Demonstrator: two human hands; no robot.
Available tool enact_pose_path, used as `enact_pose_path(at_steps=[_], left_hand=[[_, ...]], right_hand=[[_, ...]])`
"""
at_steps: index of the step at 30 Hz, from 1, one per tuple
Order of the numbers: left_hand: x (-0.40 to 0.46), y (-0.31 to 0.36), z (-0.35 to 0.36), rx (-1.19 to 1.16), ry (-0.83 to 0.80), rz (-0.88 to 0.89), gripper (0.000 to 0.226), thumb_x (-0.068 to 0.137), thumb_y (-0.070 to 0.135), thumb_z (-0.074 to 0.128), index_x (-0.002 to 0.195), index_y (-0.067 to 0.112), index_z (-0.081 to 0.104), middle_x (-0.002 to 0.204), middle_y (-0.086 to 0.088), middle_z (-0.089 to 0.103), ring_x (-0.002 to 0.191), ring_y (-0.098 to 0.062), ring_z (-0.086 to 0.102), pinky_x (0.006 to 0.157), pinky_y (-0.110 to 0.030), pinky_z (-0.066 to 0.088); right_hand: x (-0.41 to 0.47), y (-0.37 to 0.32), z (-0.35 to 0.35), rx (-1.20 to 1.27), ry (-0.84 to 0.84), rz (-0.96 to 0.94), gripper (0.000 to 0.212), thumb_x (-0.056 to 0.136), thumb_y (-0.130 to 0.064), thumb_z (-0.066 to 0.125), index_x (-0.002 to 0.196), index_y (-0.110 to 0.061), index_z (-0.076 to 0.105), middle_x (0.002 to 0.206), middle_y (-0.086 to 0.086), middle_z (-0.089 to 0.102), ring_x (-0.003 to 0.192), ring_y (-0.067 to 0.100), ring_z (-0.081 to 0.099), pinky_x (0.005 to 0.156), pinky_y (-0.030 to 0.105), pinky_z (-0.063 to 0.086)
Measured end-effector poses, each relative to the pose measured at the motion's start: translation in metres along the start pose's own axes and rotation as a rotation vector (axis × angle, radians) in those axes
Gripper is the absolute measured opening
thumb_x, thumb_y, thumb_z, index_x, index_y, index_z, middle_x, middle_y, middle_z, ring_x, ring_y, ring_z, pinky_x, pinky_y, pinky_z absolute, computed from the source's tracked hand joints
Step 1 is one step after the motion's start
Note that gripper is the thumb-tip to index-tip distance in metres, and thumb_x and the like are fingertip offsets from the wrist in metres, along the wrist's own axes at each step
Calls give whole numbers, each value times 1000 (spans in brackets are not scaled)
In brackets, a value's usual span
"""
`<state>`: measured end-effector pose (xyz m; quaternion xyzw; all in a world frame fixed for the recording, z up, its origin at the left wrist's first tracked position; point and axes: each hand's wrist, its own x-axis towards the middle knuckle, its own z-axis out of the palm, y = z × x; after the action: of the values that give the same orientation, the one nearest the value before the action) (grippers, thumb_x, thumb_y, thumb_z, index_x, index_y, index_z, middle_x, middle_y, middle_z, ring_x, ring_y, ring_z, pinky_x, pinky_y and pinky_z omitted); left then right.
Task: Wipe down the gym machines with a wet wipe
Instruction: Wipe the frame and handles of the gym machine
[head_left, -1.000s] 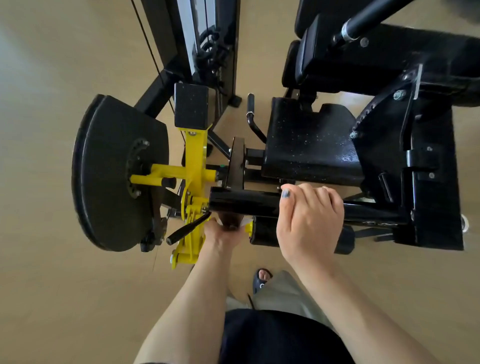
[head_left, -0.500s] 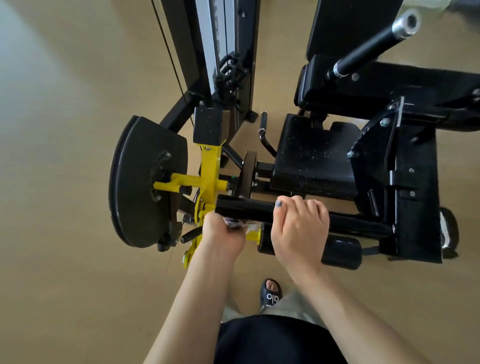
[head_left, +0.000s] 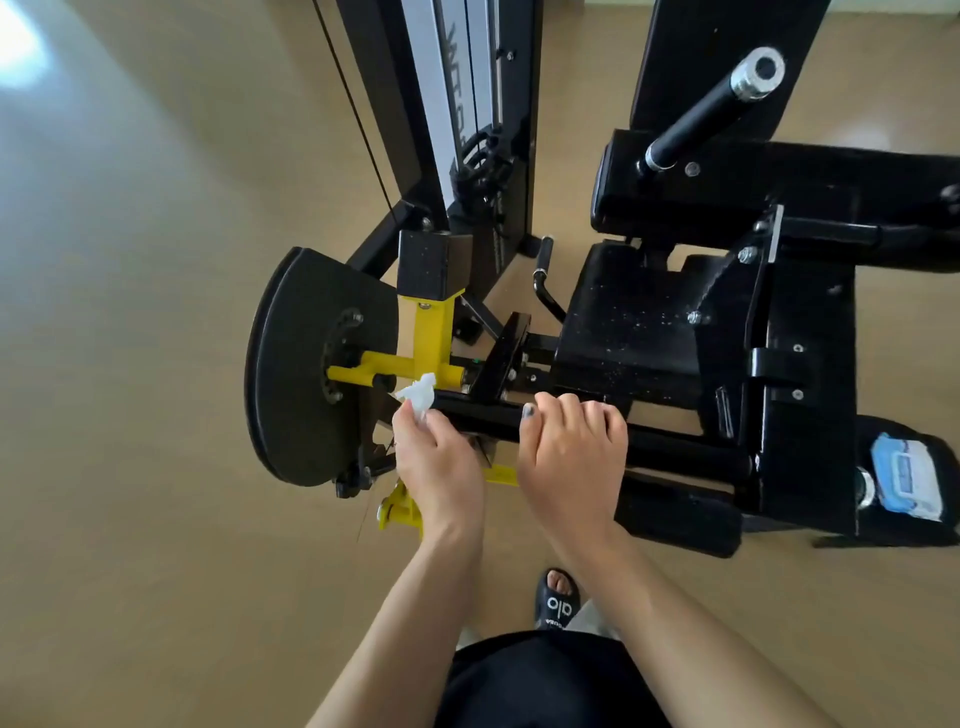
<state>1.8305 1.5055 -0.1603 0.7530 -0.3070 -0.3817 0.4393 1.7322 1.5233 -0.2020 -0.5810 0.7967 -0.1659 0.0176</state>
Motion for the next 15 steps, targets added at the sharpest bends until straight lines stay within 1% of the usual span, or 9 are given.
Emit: enact_pose_path(at_steps=[1,2,3,5,7,9,10,12,15], left_hand=[[5,0,-1,67,12,103,22,107,19,37,114,18,58,92,2,59,83,-17,56,75,-32,44],[14,-1,-2,148,-6,213,23,107,20,38,107,18,61,94,3,61,89,-18,58,77,-33,45],[23,1,-3,245,-63,318,28,106,23,38,93,18,63,91,4,62,90,-20,58,77,-36,47],[45,12,-7,492,-284,445,41,105,31,37,71,23,59,78,2,60,81,-23,59,67,-40,47],[57,34,-7,892,-562,487,43,107,37,33,77,21,58,79,-2,61,79,-24,59,65,-38,48],[65,57,0,1158,-795,438,39,109,40,30,91,18,57,89,-8,60,84,-22,58,74,-37,51],[71,67,5,1180,-885,370,40,109,41,28,94,17,57,91,-8,59,84,-20,56,77,-36,48],[87,80,14,1179,-1041,211,43,109,43,26,88,19,55,86,-5,56,79,-17,50,78,-35,40],[110,79,29,1162,-1207,9,47,107,49,24,84,23,56,81,-1,57,79,-17,50,88,-41,37]], right_hand=[[0,0,-1,2,-10,-3,47,109,-36,24,103,-20,68,93,-4,66,93,22,57,102,40,38],[0,1,-2,3,-24,-10,47,109,-36,23,103,-21,67,94,-4,66,93,22,57,102,40,38],[0,1,-3,1,-36,-18,48,109,-37,21,104,-21,66,95,-4,65,94,22,57,102,41,37],[1,0,-7,2,-67,-29,51,109,-38,17,105,-21,65,97,-4,65,96,22,56,103,41,37],[1,1,-9,3,-107,-41,51,109,-39,16,108,-21,64,100,-4,64,99,22,56,104,41,37],[1,3,-10,3,-132,-48,50,109,-40,18,112,-21,64,102,-5,64,101,22,56,105,41,36],[2,3,-11,6,-145,-45,49,109,-40,18,113,-21,64,102,-5,64,101,22,56,105,41,36],[2,2,-13,-7,-162,-31,49,109,-40,17,108,-22,63,99,-5,63,98,22,56,105,40,36],[8,-3,-17,-31,-193,-4,55,108,-41,15,97,-22,66,92,-5,66,93,23,58,102,41,39]])
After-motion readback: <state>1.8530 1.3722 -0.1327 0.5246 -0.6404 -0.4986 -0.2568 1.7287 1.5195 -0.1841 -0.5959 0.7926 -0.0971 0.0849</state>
